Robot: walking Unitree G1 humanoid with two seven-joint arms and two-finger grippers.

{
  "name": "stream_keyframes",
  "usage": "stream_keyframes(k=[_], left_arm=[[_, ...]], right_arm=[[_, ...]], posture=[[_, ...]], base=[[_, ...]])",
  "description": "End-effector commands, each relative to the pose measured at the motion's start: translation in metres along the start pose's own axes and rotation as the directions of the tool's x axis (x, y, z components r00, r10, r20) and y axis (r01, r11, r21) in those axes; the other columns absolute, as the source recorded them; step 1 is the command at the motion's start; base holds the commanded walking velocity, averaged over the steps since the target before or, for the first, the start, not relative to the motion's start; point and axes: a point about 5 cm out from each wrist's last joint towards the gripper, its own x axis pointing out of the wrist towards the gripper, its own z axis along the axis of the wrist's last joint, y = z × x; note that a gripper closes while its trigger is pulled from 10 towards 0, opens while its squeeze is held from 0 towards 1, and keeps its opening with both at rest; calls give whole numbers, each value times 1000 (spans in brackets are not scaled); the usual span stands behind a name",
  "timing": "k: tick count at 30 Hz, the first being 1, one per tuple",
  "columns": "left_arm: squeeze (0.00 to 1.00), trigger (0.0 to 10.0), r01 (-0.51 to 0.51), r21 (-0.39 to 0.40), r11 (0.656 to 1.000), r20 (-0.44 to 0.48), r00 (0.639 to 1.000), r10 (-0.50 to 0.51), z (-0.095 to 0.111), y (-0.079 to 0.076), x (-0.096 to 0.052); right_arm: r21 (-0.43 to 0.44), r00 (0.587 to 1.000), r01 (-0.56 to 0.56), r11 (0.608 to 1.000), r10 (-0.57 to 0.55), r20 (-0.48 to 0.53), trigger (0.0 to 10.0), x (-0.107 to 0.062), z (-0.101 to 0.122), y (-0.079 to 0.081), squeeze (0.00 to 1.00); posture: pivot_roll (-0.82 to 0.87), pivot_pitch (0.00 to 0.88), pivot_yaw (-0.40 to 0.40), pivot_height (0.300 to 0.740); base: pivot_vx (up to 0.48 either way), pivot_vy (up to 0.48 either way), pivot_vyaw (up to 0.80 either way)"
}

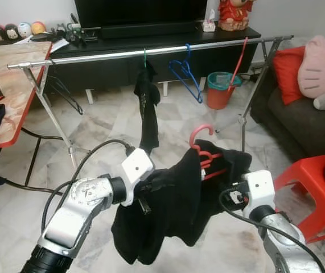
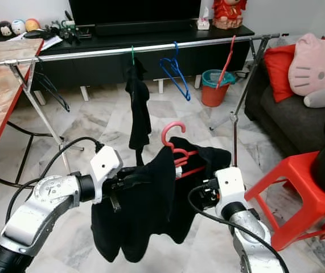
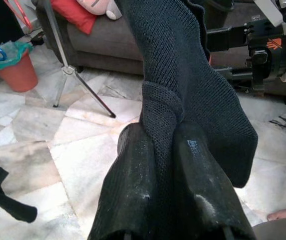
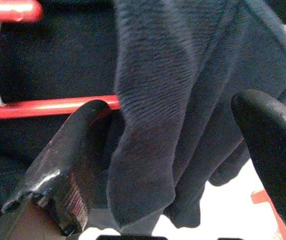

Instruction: Hang hanger

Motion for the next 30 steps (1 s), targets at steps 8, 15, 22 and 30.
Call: stream_keyframes(k=[8,15,22,30], left_arm=[[0,10000,37,22,999,54,998,-38,17,-4,0],[0,10000,0,21,1000,42,999,-1,13,0,-1],[0,10000,-10,15,1000,43,999,9,14,3,-2],[0,10000,-18,12,1000,42,999,18,13,4,-3]], right_arm=[[2,999,3,1000,-3,33,0,1,8,-4,0],[-1,999,34,999,-34,33,0,1,8,-9,0],[-4,998,45,999,-45,35,0,4,8,-8,0],[-3,998,54,999,-54,35,0,4,8,-11,0]], posture=[[-139,0,-33,740],[-139,0,-33,740],[-134,0,-34,740],[-134,0,-33,740]], base=[[0,0,0],[0,0,0],[0,0,0],[0,0,0]])
